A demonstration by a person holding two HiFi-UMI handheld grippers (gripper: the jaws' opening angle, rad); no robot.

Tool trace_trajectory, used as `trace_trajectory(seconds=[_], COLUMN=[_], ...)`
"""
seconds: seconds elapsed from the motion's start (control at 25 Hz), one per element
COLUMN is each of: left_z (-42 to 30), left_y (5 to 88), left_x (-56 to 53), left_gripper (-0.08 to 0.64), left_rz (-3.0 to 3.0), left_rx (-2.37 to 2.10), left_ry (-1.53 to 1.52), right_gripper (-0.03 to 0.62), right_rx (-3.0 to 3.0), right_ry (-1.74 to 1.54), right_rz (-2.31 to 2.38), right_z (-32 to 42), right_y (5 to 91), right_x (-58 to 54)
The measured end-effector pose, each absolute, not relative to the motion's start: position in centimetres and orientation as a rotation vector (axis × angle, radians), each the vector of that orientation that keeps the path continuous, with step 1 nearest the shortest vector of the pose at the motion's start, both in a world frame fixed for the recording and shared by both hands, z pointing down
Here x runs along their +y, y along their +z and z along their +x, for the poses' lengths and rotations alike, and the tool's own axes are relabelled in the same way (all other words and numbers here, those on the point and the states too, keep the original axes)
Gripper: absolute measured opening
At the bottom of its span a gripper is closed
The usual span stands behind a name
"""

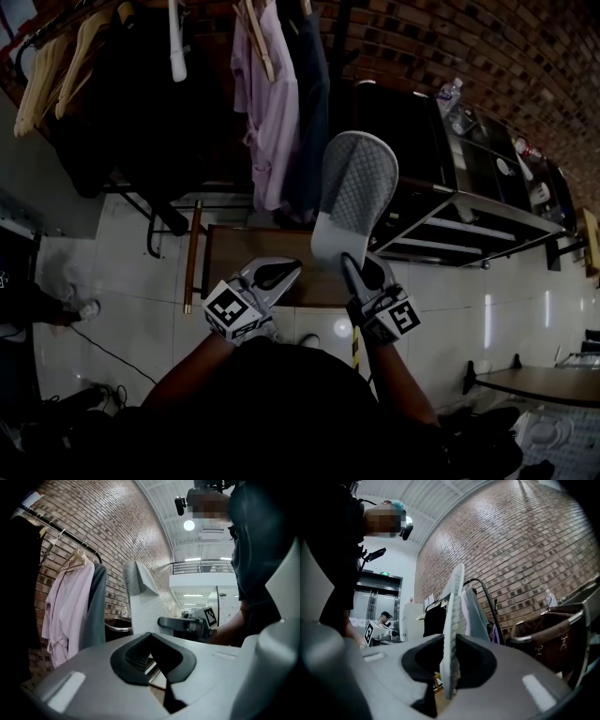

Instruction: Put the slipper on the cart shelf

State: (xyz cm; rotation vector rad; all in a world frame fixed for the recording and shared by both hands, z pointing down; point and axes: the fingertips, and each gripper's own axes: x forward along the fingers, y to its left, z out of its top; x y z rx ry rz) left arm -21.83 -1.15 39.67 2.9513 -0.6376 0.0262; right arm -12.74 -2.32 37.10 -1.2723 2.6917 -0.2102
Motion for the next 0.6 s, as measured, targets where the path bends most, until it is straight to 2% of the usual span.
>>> trace_trajectory(seconds=[0.6], left_z=[-21.23], left_y=[40.41], left_x=[-0.94], left_gripper=[0.006], left_rz=[2.991], left_rx=[-0.604], left_ry=[0.058], right_gripper=[0.066], right_rx=[2.691], right_ry=[-0.26], right_rz=[-1.285], right_z=[-12.38], right_y=[37.93], right_x=[-2.03])
